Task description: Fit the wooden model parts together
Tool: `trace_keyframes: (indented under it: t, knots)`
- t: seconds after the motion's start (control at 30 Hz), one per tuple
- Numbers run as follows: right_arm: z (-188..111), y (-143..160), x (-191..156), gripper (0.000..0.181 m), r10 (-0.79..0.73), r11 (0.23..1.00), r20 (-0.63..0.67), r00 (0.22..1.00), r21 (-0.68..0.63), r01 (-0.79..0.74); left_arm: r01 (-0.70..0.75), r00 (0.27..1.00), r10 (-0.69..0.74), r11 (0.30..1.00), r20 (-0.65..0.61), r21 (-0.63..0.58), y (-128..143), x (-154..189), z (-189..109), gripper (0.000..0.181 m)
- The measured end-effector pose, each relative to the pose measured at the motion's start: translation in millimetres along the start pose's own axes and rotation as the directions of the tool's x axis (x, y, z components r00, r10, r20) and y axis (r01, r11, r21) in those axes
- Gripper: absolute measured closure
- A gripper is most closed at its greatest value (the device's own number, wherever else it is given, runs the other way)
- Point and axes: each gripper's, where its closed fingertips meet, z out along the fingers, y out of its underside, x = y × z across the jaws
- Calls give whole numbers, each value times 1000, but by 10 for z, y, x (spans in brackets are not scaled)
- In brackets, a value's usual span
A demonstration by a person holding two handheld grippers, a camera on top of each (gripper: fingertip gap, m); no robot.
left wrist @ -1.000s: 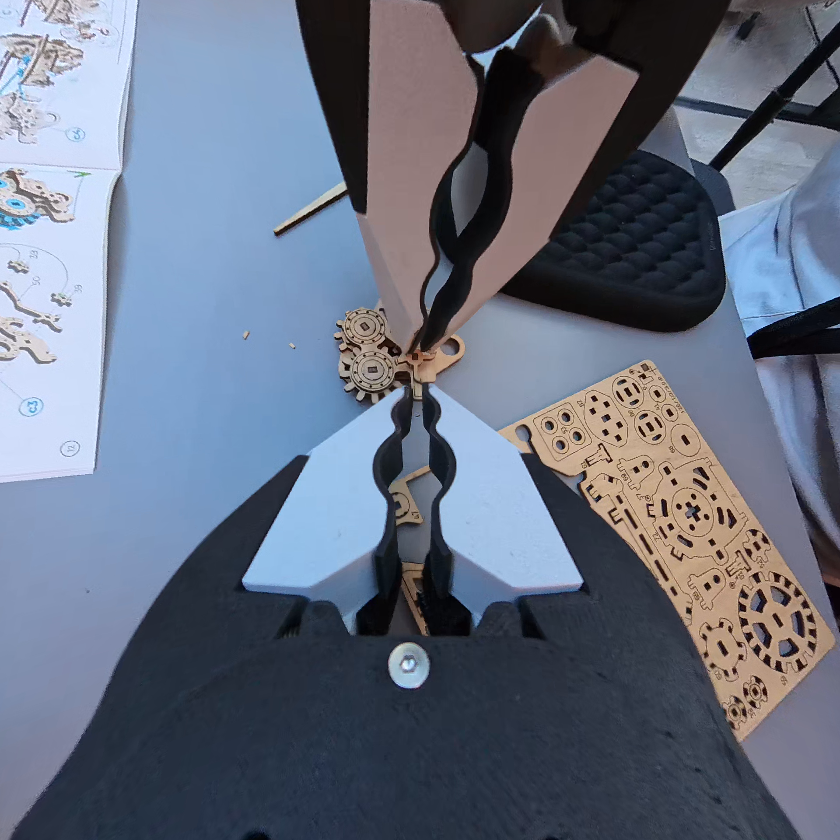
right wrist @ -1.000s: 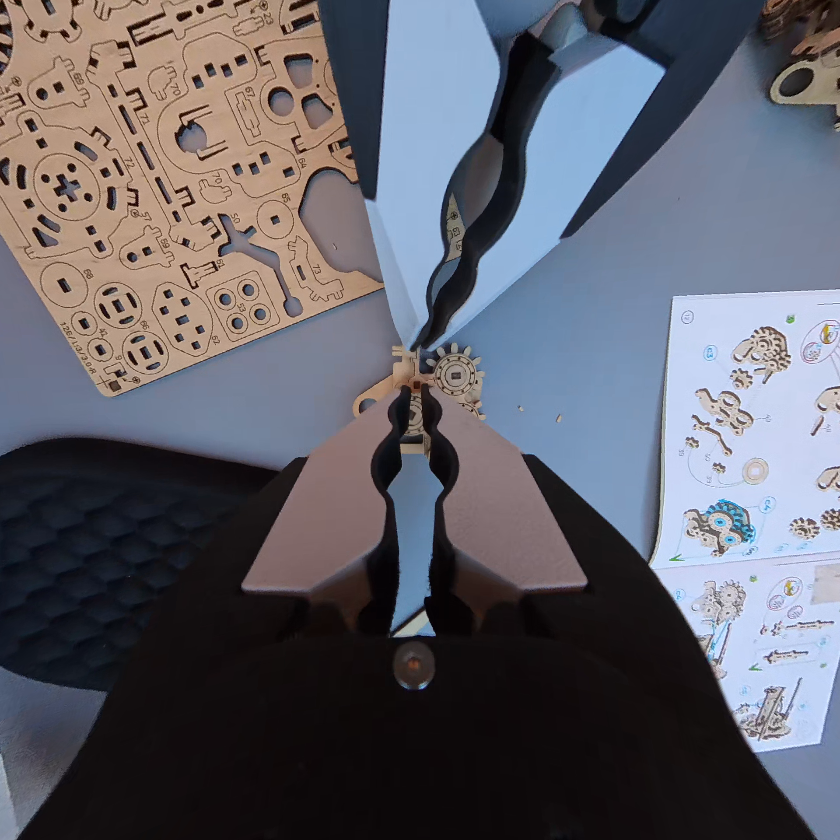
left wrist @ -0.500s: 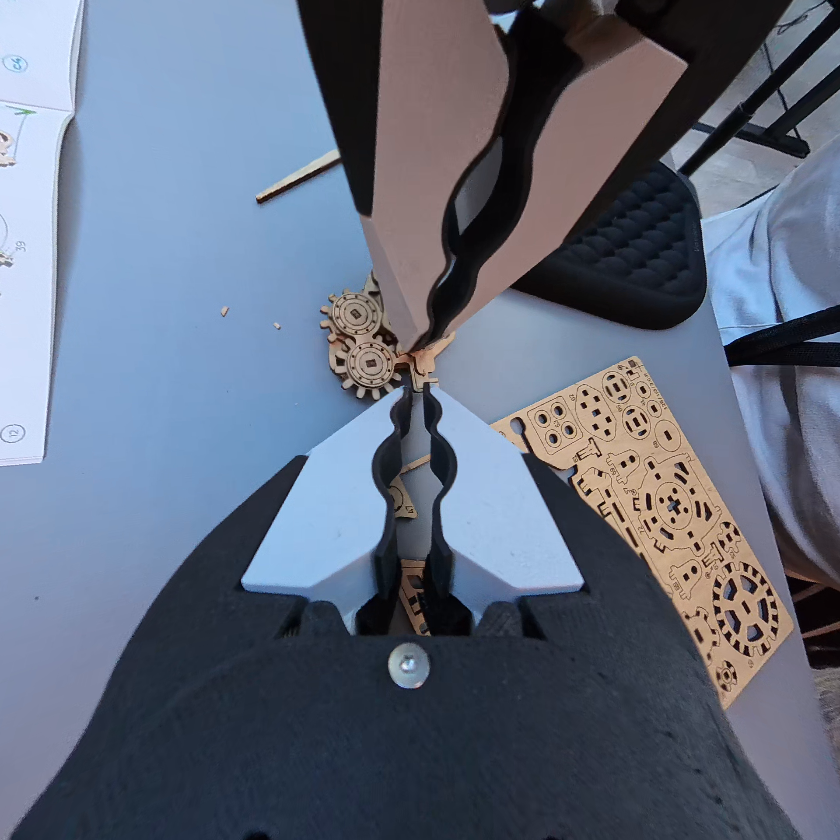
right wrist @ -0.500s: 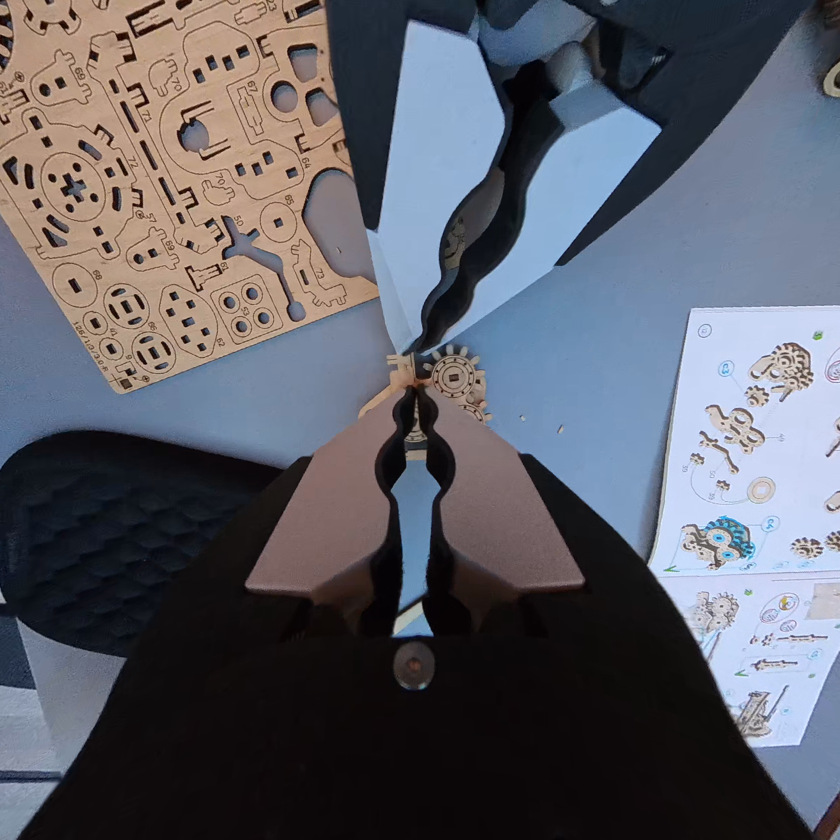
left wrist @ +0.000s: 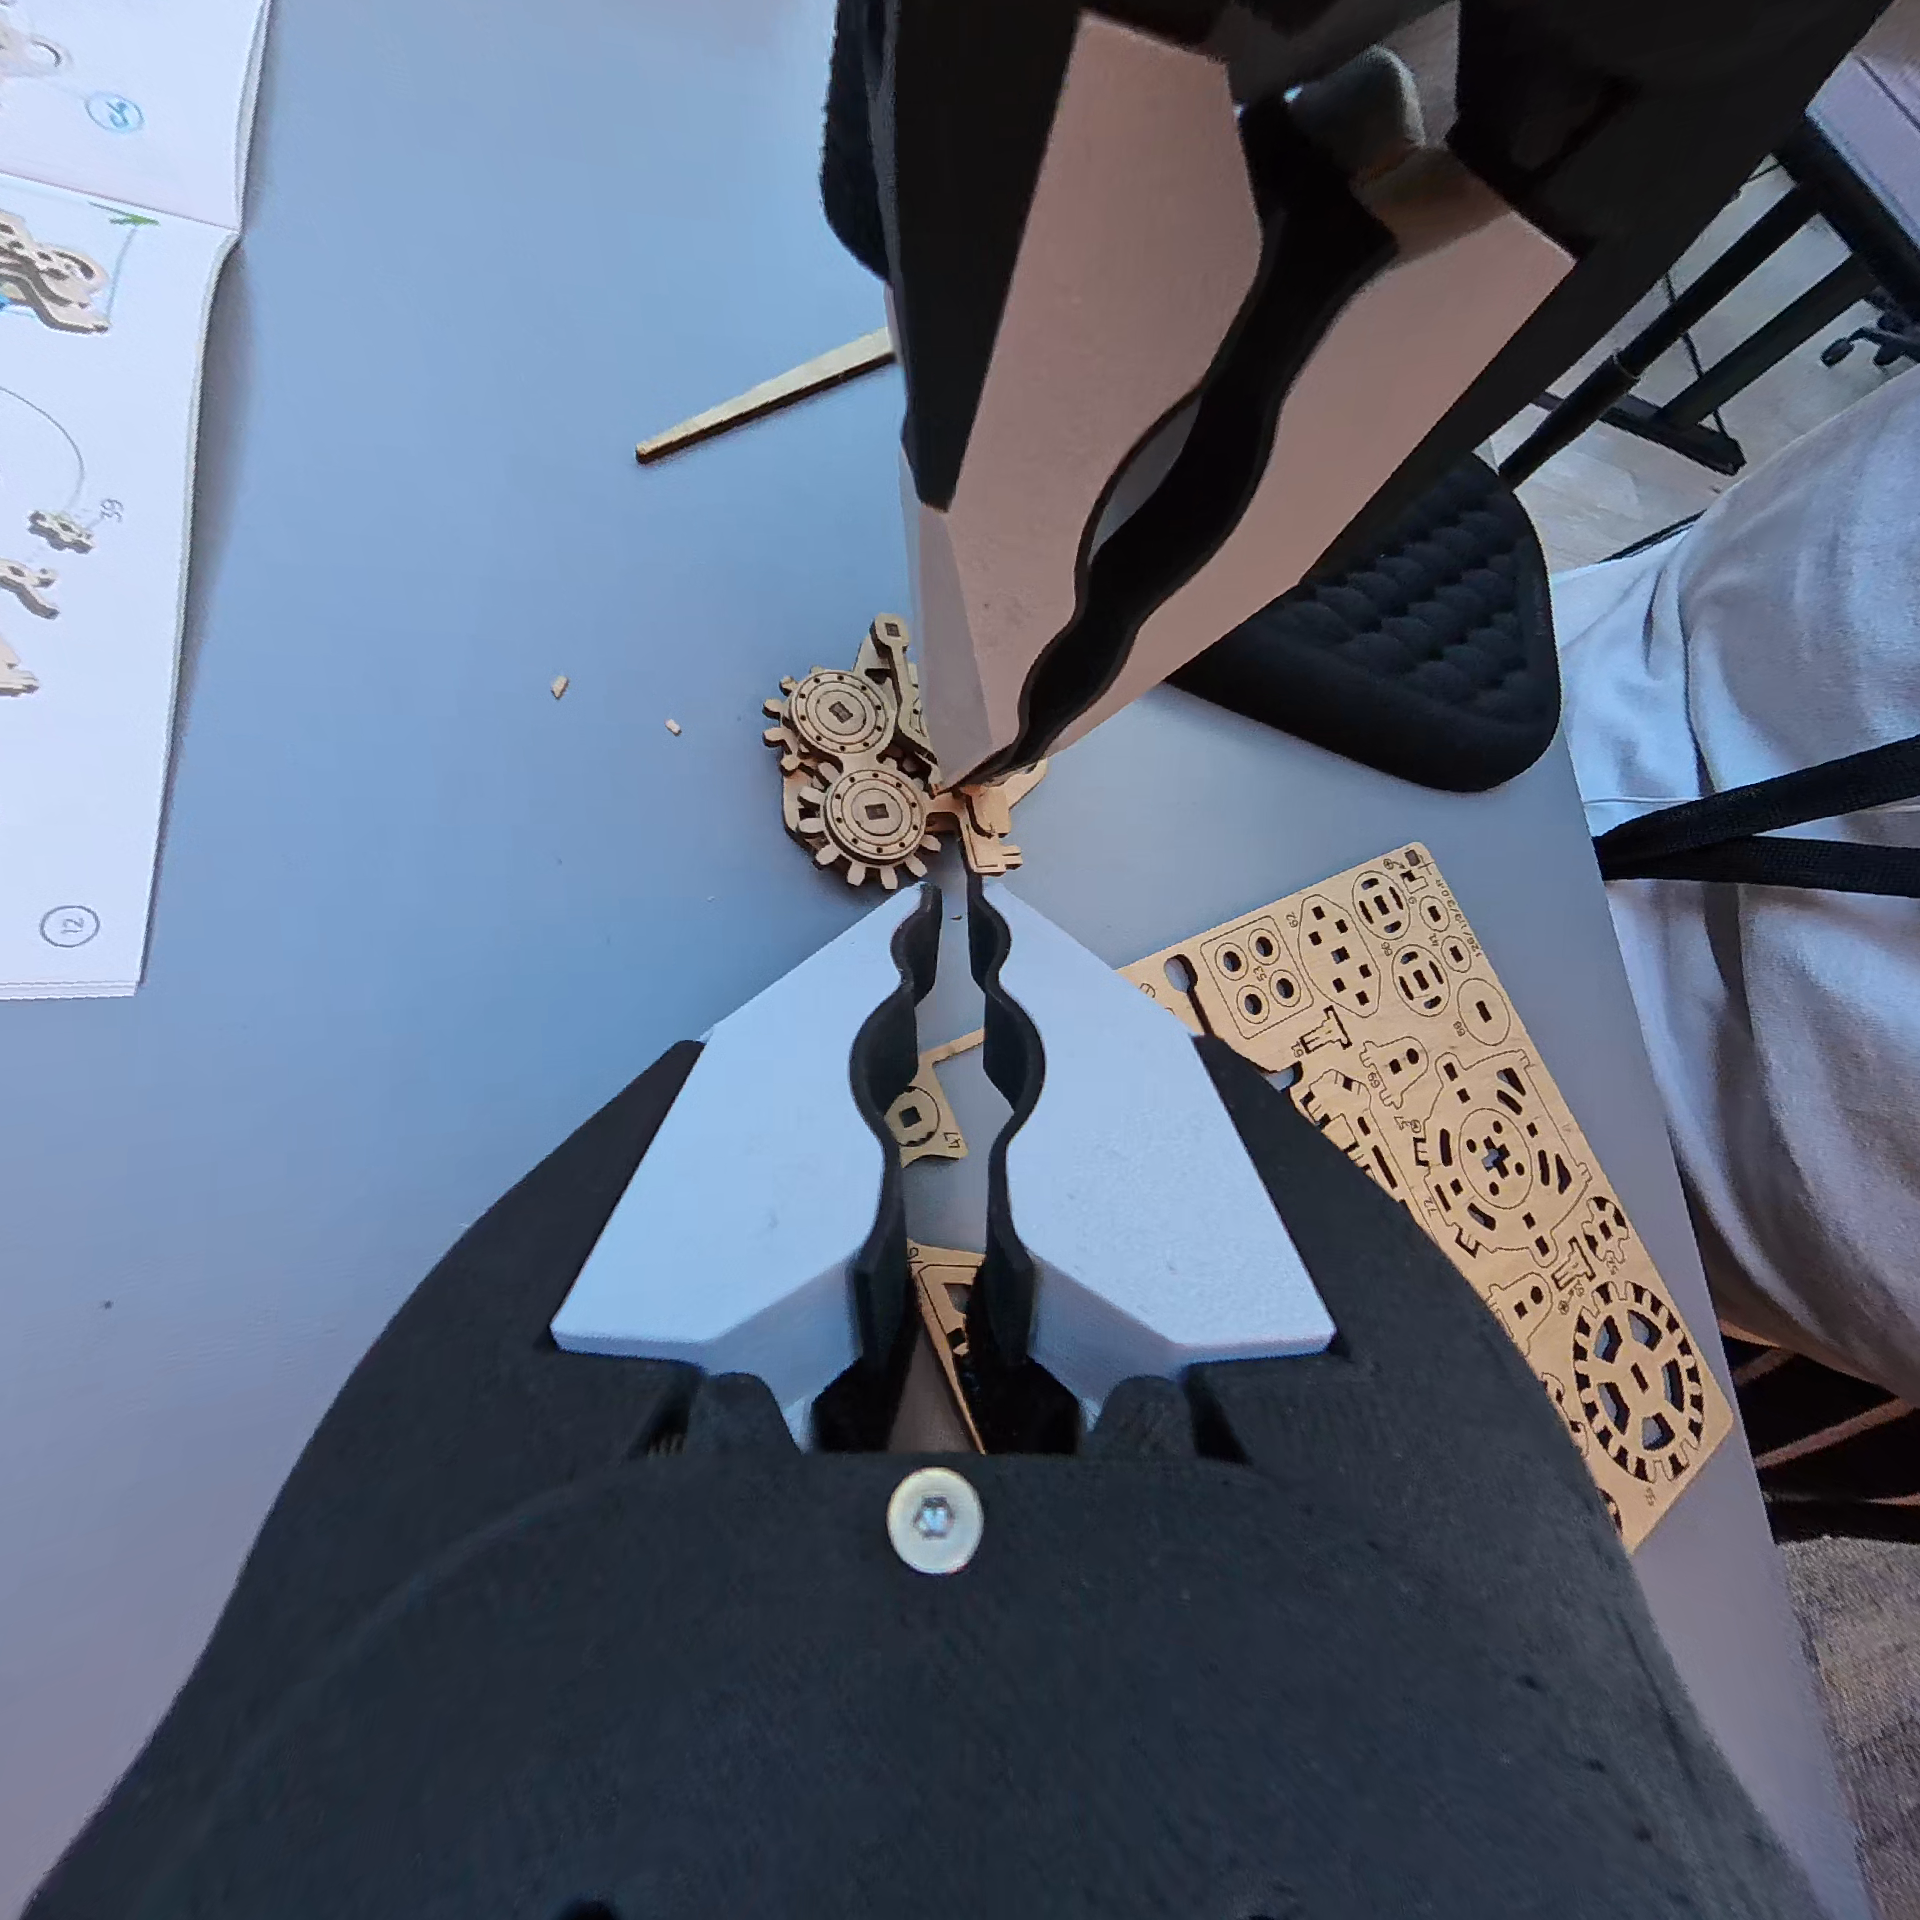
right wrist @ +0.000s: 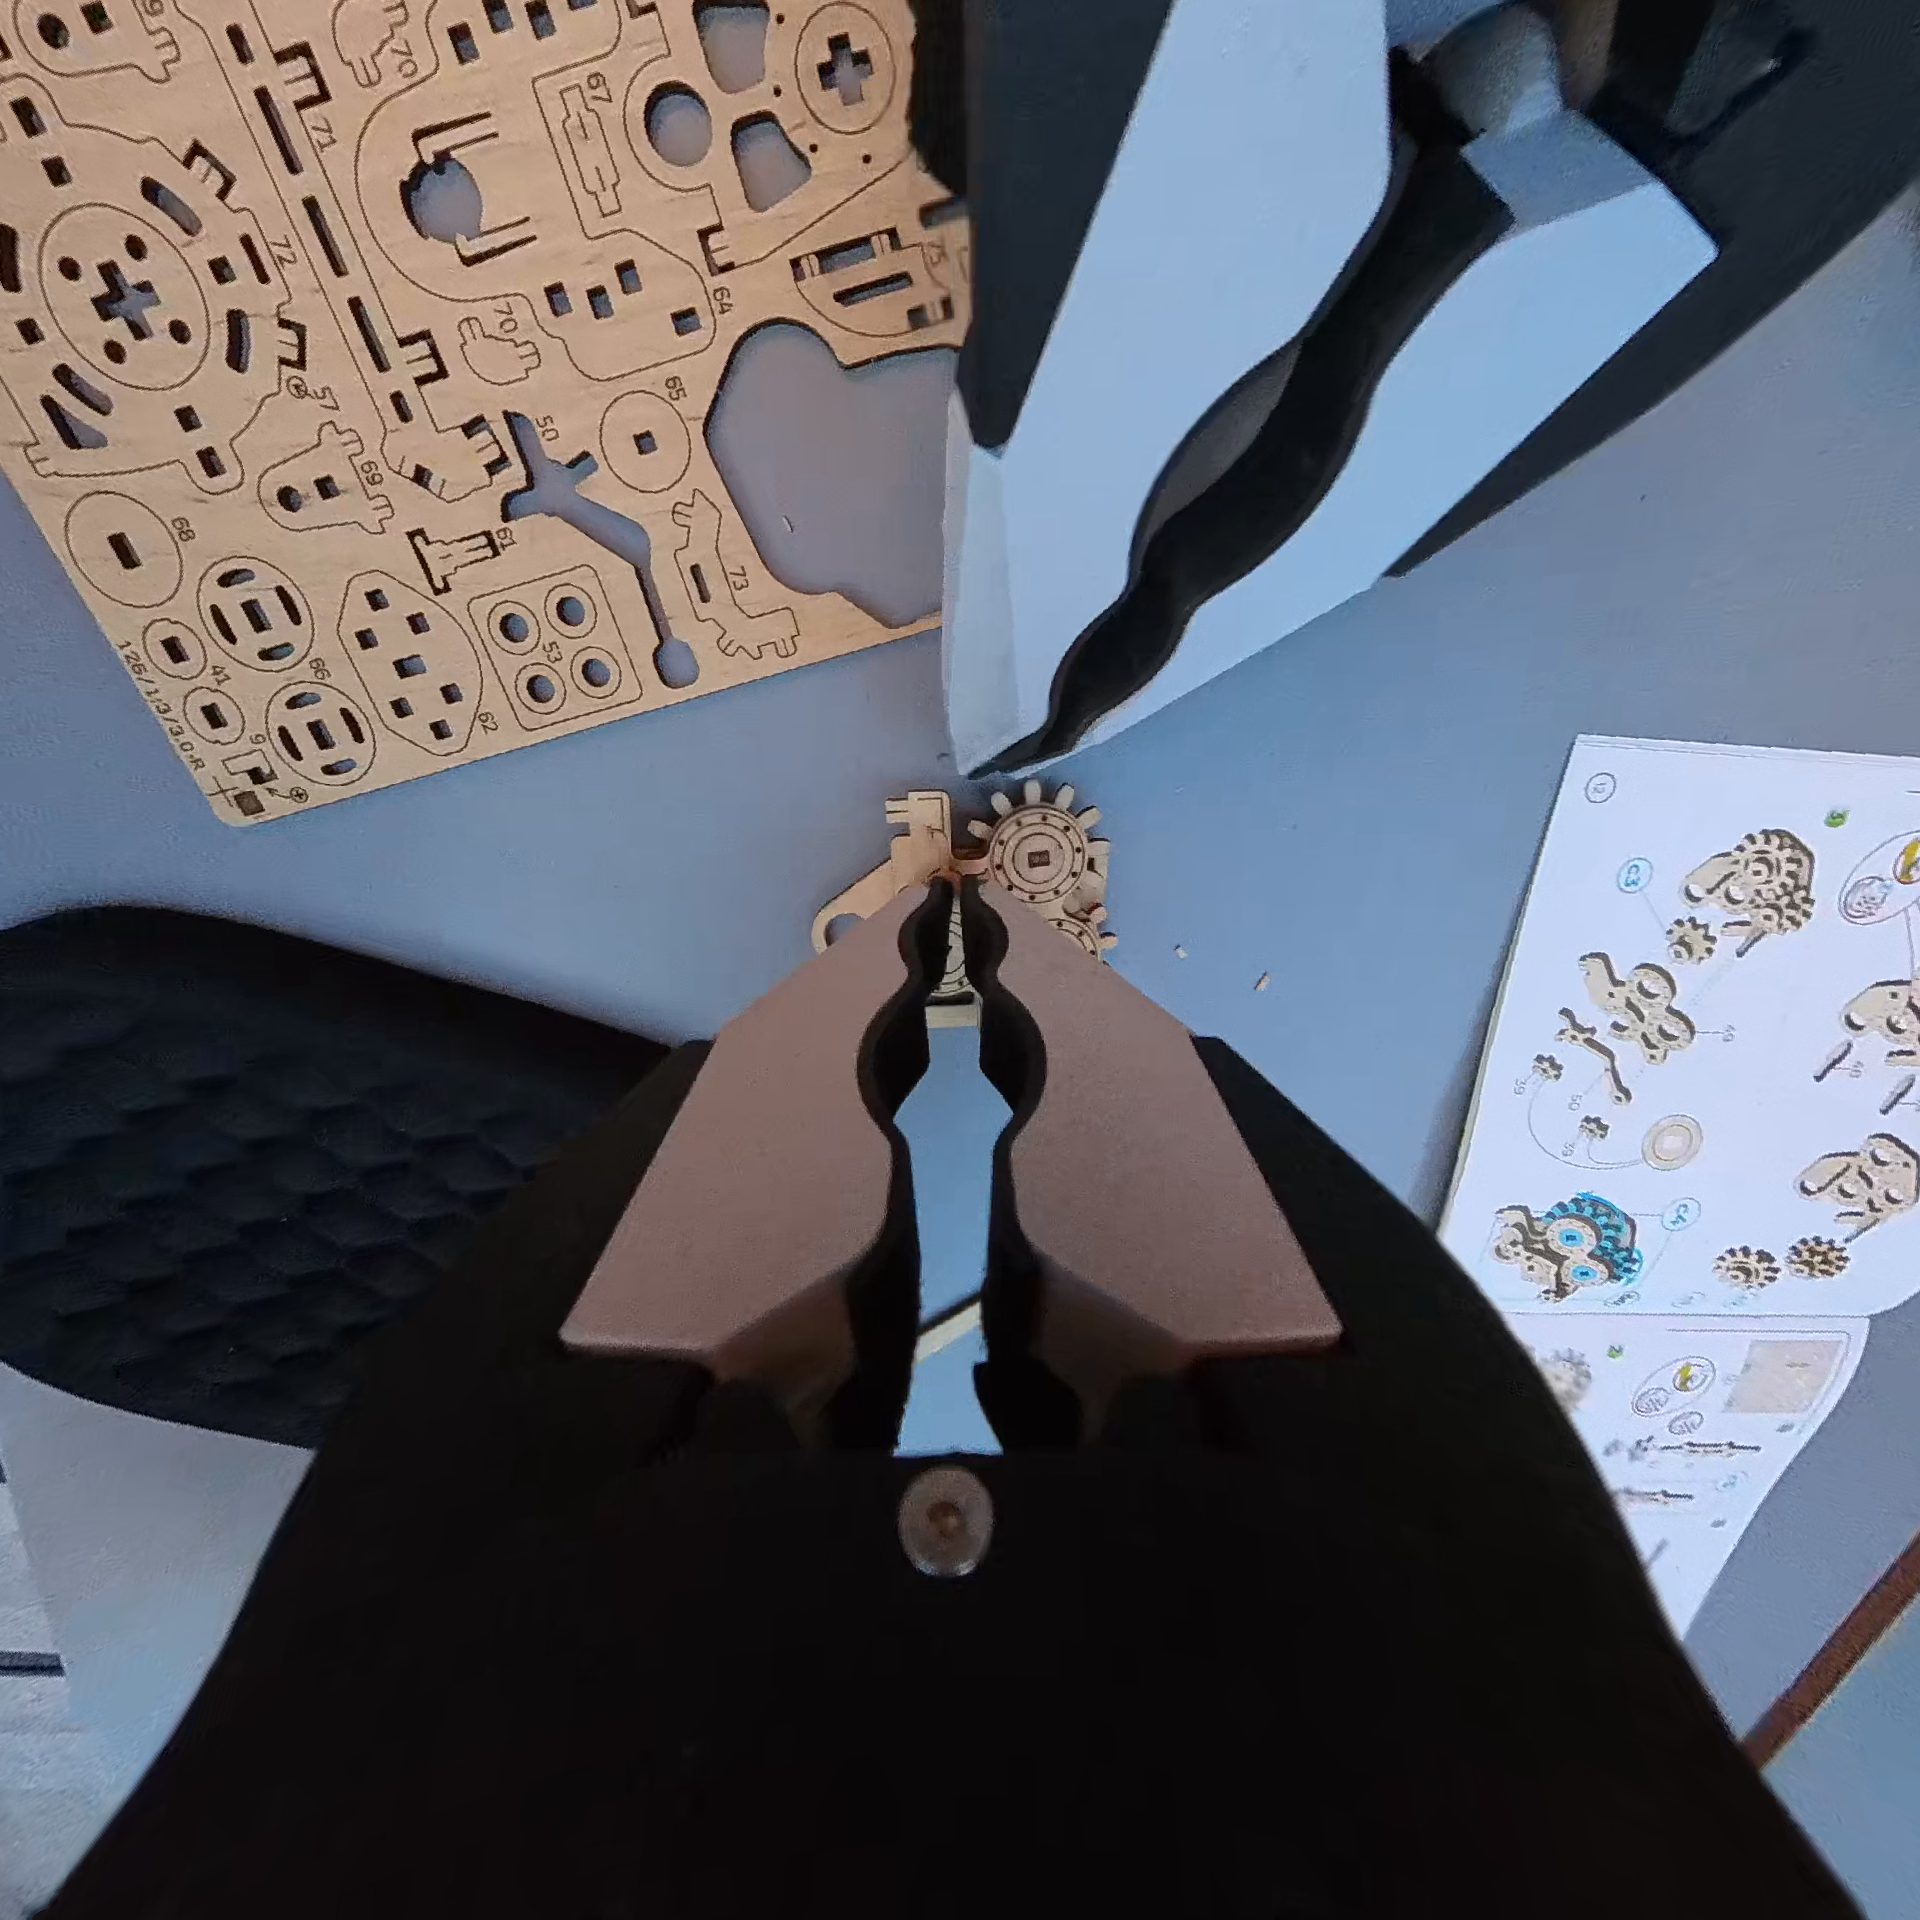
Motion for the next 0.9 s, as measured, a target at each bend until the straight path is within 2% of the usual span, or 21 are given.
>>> trace_keyframes:
  t: [0.03, 0.17, 0.43, 0.9]
  knots:
    - [0, 2, -1, 180, -15, 1000, -4, 1000, -12, 15, 1, 1000, -1, 1000, 3, 2, -2, -8, -5, 179]
    - [2, -6, -8, 180, -77, 996, -18, 997, -42, 76, 8, 1000, -8, 1000, 14, 12, -10, -43, -38, 179]
    - [3, 1, -11, 180, -94, 992, 9, 996, -86, 94, 27, 999, -28, 998, 25, 55, -66, -86, -115, 181]
    - [7, -6, -14, 181, -98, 993, 29, 995, -62, 99, 28, 998, -32, 996, 51, 84, -113, -121, -187, 181]
